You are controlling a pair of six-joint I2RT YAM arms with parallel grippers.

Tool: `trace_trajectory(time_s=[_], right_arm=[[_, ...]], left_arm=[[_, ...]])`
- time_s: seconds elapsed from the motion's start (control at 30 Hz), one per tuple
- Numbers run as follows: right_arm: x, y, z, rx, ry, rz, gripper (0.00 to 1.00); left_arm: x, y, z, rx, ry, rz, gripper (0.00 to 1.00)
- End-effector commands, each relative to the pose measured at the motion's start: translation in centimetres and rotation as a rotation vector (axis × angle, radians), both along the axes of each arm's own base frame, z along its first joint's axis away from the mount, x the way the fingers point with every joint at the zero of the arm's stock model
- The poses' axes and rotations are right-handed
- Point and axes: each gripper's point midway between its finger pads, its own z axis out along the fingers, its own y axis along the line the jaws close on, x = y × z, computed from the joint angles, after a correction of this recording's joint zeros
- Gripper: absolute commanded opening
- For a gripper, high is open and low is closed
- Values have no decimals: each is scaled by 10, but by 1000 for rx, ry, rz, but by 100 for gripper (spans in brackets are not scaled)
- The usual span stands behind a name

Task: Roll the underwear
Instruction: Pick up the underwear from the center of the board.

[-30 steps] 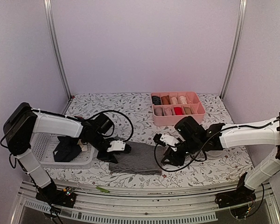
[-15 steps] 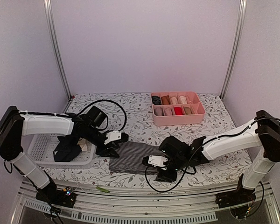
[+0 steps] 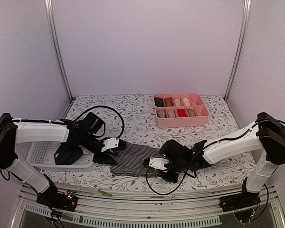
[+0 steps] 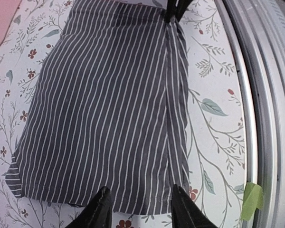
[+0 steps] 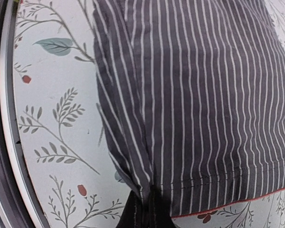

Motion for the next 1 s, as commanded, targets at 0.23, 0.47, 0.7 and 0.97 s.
trace_trajectory(time_s=[0.23, 0.47, 0.7, 0.97], right_arm=[[-9, -6, -6, -48, 50, -11, 0], [-12, -9, -8, -55, 74, -23, 0], [-15, -13, -10, -65, 84, -29, 0], [-16, -11, -7, -55, 102, -40, 0]], left_arm=[[-51, 3, -23, 48, -136, -192, 39], [-37, 7, -49, 147, -157, -144, 41], [-42, 16, -63, 222, -157, -196, 25], [-47, 11, -46, 172, -196, -222, 37]])
